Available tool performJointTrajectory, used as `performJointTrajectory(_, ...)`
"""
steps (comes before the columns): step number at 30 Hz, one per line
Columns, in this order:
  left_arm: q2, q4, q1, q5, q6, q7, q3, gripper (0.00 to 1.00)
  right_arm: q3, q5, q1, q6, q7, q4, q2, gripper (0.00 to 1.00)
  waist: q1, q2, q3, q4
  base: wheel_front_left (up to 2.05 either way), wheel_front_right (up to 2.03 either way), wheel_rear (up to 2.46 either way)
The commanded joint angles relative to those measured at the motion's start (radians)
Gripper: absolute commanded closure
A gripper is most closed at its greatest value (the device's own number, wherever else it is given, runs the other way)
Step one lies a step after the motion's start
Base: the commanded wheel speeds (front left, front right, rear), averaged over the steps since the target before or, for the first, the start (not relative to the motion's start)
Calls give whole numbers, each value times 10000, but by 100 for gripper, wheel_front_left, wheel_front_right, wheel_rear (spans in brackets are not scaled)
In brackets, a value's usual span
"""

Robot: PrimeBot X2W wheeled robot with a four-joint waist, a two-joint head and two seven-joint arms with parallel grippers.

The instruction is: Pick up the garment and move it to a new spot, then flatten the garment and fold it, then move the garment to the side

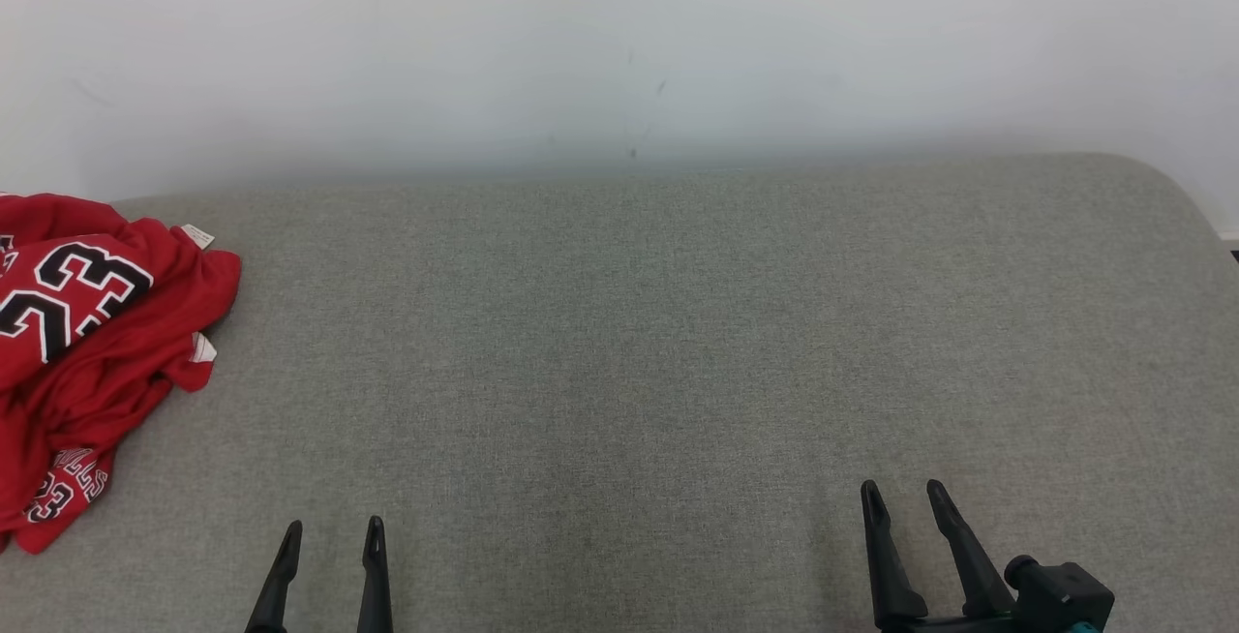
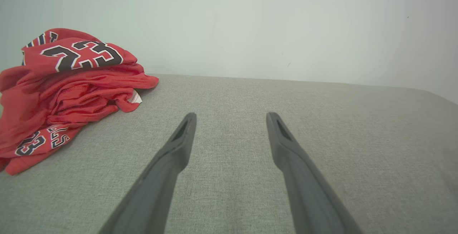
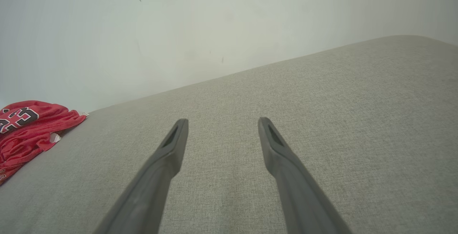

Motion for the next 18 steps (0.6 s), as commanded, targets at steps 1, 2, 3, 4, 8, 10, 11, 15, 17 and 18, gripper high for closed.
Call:
performJointTrajectory(1, 43, -70, 135, 296, 43, -95, 25, 0, 22, -232, 63, 35, -98, -22, -5, 0, 0, 0, 5, -2, 0, 0, 0)
performJointTrajectory(2, 44, -73, 136, 299, 56, -105, 34, 0, 1, -279, 77, 36, -121, -18, -5, 0, 0, 0, 10, -1, 0, 0, 0)
performJointTrajectory(3, 44, -73, 136, 299, 56, -105, 34, 0, 1, -279, 77, 36, -121, -18, -5, 0, 0, 0, 10, -1, 0, 0, 0)
performJointTrajectory(4, 46, -80, 143, 329, 62, -128, 46, 0, -33, -315, 89, 36, -132, -7, -5, 0, 0, 0, 15, 1, 0, 0, 0)
performJointTrajectory(8, 43, -44, 158, 139, 80, -124, 117, 0, -101, -235, 82, 36, -122, 15, -3, 0, 0, 0, 40, 1, 0, 0, 0)
performJointTrajectory(10, 43, -8, 151, 22, 109, -124, 169, 0, -141, -175, 81, 36, -120, 21, -5, 0, 0, 0, 50, -2, 0, 0, 0)
performJointTrajectory(11, 41, -1, 146, 32, 105, -124, 181, 0, -147, -156, 79, 36, -120, 28, -3, 0, 0, 0, 55, -3, 0, 0, 0)
performJointTrajectory(15, 41, 8, 182, 9, 107, -124, 244, 0, -162, -123, 94, 36, -120, 60, -3, 0, 0, 0, 56, -8, 0, 0, 0)
performJointTrajectory(17, 41, -5, 207, 15, 118, -124, 249, 0, -157, -150, 102, 36, -120, 72, -3, 0, 0, 0, 54, -7, 0, 0, 0)
performJointTrajectory(18, 41, -10, 219, 23, 128, -124, 243, 0, -156, -162, 106, 36, -120, 74, -3, 0, 0, 0, 51, -7, 0, 0, 0)
